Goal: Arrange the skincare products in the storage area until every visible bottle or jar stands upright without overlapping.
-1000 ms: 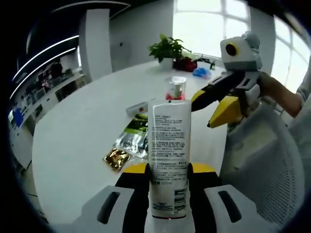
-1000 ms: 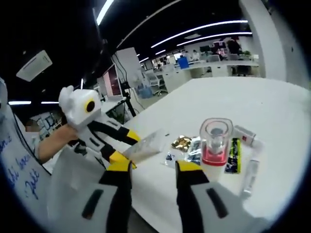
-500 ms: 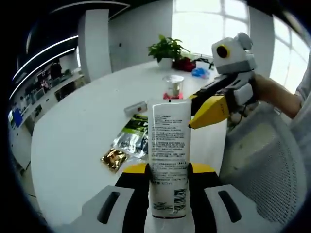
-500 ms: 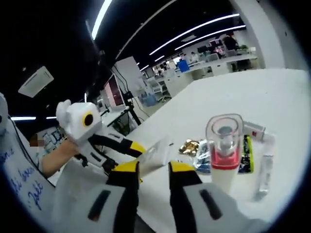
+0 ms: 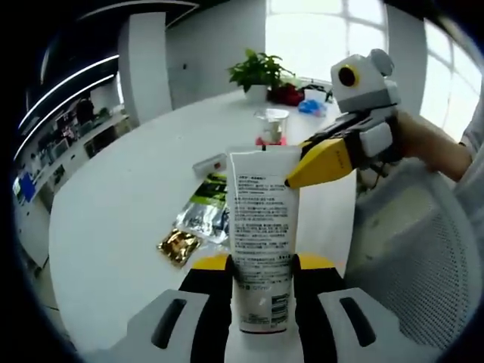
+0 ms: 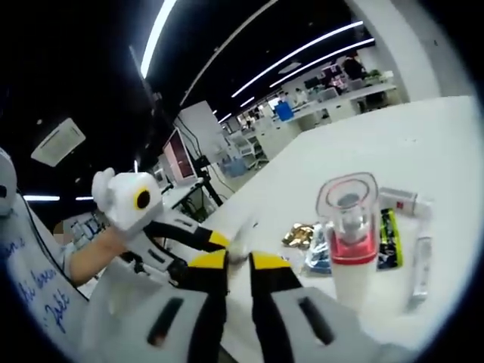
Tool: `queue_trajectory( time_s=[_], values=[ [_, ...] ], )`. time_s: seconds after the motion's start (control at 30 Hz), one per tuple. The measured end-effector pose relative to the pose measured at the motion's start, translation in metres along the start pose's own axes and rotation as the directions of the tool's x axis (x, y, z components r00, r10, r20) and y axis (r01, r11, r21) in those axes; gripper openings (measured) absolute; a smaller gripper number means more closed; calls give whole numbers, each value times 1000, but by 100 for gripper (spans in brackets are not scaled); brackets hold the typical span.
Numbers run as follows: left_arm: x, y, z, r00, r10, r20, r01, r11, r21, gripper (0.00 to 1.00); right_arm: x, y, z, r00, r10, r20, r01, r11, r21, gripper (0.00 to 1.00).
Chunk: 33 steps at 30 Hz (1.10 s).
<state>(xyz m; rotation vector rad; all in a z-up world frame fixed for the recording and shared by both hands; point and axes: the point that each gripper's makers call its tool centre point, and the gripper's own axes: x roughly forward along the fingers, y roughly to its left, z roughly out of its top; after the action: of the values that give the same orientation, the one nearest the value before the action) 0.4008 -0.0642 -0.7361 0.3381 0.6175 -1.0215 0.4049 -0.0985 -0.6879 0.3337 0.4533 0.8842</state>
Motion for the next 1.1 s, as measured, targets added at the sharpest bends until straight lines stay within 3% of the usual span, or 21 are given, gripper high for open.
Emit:
queue_trajectory(
  time_s=[0.2,0.43,1.1],
  values=[
    [2,1,6,1000,2,11,-2,1000,5,27,-2,5,10,999,7,32,-7,1000,-6,8],
    [8,3,11,1000,6,23,-6,1000,-2,27,1,18,19,997,43,61,-37,994,-104,8],
    [16,4,10,999,6,37,-5,1000,-23,28,7,25,17,990,106,95,-88,980,-178,10]
  ],
)
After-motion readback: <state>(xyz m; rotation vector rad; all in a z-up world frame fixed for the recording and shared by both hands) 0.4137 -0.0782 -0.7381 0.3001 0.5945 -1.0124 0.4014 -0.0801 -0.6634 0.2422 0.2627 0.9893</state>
